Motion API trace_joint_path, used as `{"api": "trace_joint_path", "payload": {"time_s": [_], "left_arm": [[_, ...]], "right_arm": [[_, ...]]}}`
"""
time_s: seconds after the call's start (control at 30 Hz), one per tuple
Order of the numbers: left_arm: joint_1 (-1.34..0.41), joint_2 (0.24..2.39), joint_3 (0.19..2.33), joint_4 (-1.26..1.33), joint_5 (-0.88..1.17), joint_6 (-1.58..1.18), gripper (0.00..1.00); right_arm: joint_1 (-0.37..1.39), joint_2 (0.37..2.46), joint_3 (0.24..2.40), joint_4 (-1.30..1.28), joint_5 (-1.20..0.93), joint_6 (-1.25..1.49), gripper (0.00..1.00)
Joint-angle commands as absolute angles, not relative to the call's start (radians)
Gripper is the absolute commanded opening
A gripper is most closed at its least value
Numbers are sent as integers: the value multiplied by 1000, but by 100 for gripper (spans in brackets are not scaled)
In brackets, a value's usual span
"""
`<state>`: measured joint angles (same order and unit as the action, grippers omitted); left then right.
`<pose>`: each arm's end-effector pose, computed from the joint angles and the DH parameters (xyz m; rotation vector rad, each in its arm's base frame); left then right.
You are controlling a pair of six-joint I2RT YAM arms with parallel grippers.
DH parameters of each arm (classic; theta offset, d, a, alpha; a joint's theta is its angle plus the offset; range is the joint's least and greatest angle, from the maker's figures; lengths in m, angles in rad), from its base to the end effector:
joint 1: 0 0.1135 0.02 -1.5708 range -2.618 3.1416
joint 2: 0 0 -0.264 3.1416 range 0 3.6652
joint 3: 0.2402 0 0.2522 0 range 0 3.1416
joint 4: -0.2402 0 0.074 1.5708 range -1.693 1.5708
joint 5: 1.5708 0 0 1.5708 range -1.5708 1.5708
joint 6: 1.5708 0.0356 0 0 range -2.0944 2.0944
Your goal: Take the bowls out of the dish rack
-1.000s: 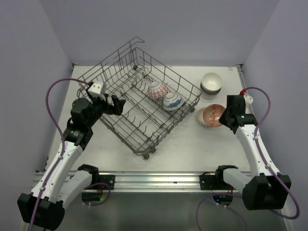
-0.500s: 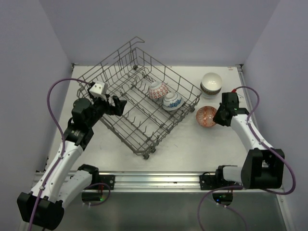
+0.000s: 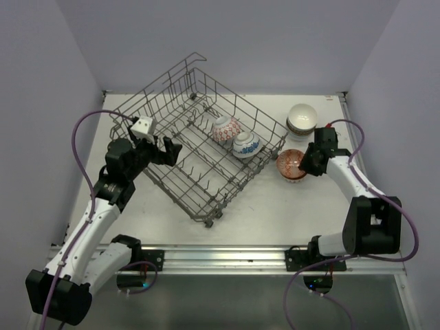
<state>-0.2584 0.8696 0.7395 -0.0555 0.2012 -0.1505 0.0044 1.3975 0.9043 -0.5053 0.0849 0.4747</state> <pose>0.1987 -0.0599 0.3228 0.2435 1.7599 -0.4732 0.2779 -0.0018 0.2184 0.6289 2.4872 0.0732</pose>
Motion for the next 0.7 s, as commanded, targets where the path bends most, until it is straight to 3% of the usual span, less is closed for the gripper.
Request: {"api": "trace_joint_path", "payload": {"time_s": [0.0, 0.07, 0.43, 0.67], "left_arm": [[-265, 882, 747, -49, 206, -124, 100], [-265, 887, 746, -49, 206, -120, 100], [-291, 888, 726, -40, 144, -92, 100], [-371, 902, 729, -54, 75, -52, 100]], "right_arm": [[5, 1387, 951, -466, 49, 451, 33], [5, 1385, 954, -469, 45, 449, 47], [3, 1348, 992, -514, 5, 437, 60], [3, 1344, 1031, -548, 3, 423, 85]]}}
